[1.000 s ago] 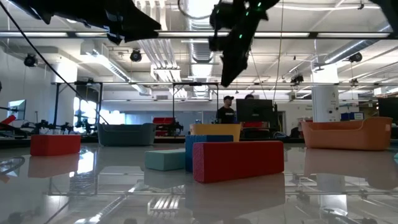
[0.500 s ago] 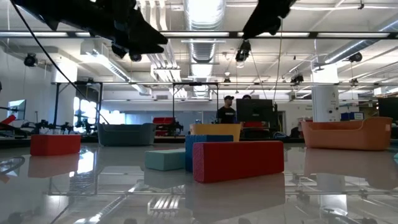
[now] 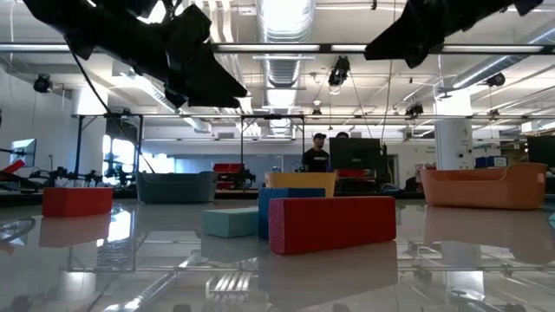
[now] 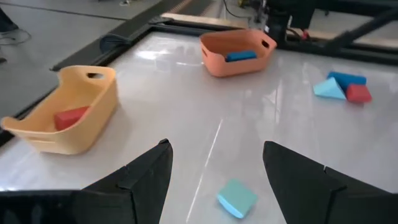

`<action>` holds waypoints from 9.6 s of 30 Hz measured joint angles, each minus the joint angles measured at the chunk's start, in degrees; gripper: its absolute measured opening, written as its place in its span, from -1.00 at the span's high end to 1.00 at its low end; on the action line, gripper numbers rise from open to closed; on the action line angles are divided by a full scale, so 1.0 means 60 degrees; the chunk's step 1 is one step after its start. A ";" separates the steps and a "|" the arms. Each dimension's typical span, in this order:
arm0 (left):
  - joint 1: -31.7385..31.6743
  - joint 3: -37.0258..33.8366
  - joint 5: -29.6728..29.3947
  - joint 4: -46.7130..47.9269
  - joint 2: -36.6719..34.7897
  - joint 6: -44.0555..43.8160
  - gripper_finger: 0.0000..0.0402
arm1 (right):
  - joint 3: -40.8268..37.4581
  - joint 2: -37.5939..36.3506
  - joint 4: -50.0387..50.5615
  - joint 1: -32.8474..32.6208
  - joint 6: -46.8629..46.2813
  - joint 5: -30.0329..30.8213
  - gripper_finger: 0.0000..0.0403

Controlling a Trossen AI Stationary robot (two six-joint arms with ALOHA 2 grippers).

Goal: Sort & place blocks by color
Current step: Put the light blue block into the blue bin, then put the blue block into the orange bin

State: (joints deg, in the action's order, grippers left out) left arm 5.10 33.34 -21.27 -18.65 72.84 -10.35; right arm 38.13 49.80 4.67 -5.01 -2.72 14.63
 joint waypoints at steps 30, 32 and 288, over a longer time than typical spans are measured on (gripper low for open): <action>-0.0463 0.2228 0.3469 0.1282 0.3880 0.1422 -0.17 | -0.2485 -0.0528 -0.3891 -0.0001 0.0423 -0.0262 0.65; -0.0573 0.2248 0.3567 0.1238 0.3921 0.1696 -0.17 | -0.2487 -0.0521 -0.3887 -0.0001 0.0448 -0.0262 0.66; -0.0225 0.1374 -0.2013 0.4687 -0.2022 0.2860 -0.13 | 0.2893 0.4703 1.0925 0.1607 -0.8414 0.1994 0.39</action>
State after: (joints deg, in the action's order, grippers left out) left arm 3.75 41.59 -33.35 9.47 60.71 6.81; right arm 55.49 78.02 70.22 4.63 -53.21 26.60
